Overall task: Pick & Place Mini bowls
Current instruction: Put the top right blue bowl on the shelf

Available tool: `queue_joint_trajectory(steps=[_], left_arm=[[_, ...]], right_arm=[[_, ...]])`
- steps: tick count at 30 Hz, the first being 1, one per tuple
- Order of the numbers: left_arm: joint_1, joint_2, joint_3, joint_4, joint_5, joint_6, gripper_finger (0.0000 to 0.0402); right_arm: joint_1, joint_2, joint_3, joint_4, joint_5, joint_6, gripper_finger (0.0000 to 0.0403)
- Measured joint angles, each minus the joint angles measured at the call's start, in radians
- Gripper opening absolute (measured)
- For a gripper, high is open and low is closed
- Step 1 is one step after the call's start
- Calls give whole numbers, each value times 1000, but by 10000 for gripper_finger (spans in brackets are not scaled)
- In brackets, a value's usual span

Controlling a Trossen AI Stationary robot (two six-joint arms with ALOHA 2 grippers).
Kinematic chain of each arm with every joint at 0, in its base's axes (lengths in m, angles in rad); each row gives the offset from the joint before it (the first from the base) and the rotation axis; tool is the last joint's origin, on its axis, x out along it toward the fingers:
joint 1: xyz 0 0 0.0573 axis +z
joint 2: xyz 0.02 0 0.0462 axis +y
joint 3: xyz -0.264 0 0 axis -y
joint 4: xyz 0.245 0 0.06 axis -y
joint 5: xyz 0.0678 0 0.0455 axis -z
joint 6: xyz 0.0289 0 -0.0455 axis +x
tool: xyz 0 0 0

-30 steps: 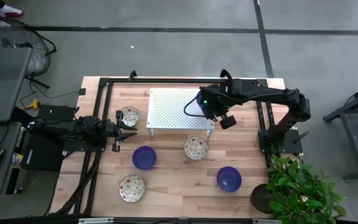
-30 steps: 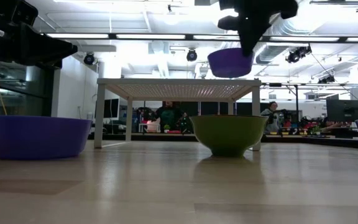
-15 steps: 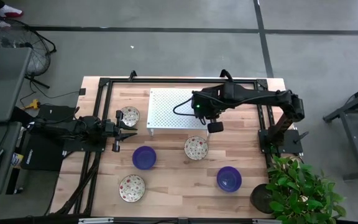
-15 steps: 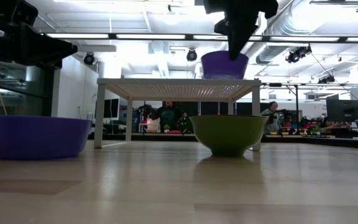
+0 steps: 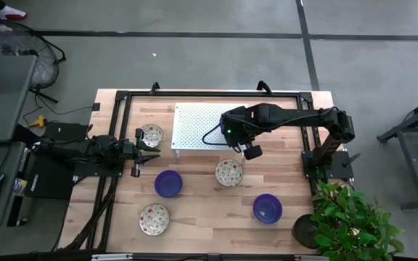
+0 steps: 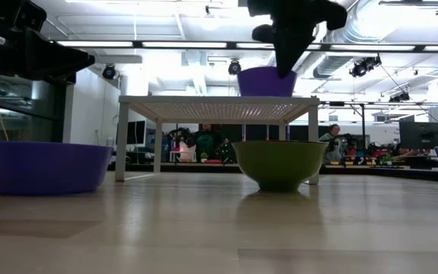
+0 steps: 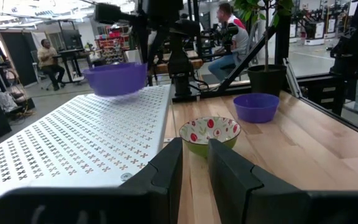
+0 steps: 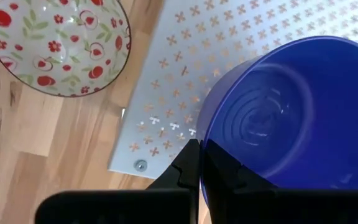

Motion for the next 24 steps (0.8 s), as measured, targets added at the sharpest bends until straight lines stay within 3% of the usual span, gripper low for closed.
queue_joint_trajectory(steps=[24], left_arm=[[0, 0, 0, 0, 0, 0, 72]], right_arm=[[-22, 25, 2, 23, -6, 118, 11]])
